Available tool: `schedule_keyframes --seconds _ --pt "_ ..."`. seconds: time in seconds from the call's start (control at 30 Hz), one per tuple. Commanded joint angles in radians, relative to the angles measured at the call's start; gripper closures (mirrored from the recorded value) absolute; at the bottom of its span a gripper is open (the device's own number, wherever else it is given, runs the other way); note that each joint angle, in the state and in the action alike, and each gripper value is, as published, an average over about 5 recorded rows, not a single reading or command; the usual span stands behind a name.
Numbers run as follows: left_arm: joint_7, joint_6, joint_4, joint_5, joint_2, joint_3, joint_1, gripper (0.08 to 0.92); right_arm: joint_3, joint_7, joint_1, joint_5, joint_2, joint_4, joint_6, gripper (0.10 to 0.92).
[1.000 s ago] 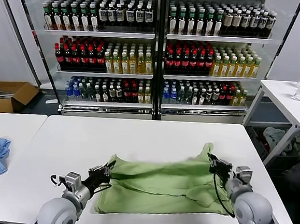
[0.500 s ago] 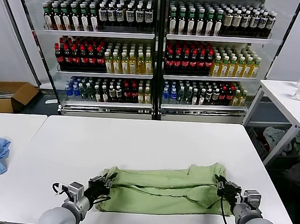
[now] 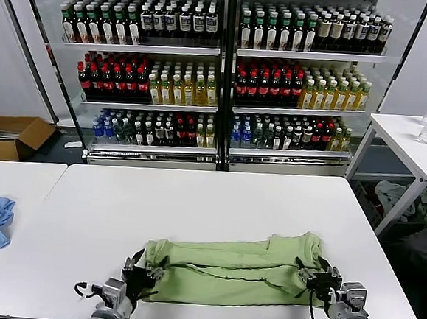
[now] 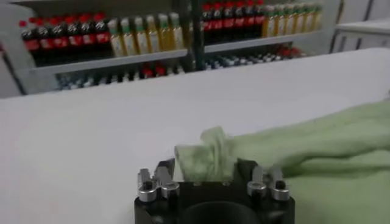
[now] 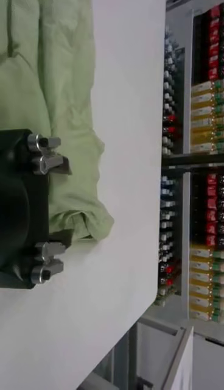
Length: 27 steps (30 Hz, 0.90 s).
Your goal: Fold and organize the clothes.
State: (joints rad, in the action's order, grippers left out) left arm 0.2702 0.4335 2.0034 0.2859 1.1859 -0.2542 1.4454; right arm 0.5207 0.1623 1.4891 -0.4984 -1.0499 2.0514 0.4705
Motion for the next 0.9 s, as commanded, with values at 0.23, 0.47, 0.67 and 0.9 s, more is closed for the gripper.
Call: schedule_keyframes --seconds 0.23,0.47,0.67,0.9 --pt "0.008 0.107 0.006 0.087 0.111 -0.016 0.066 0.374 0.009 0.017 0.020 0.031 -0.019 0.025 -0.021 0.203" --pt "-0.064 0.119 0.043 0.353 0.054 -0.138 0.084 0.581 0.016 0.017 0.013 0.024 -0.016 0.033 -0.022 0.203" --pt "-0.067 0.100 0.042 0.454 -0.079 -0.398 0.053 0.755 0.016 0.021 -0.008 0.005 0.002 0.039 -0.024 0.203" --pt "-0.065 0.088 0.040 0.524 -0.230 -0.728 0.048 0.898 -0.006 0.010 -0.041 0.011 0.002 0.048 -0.034 0.203"
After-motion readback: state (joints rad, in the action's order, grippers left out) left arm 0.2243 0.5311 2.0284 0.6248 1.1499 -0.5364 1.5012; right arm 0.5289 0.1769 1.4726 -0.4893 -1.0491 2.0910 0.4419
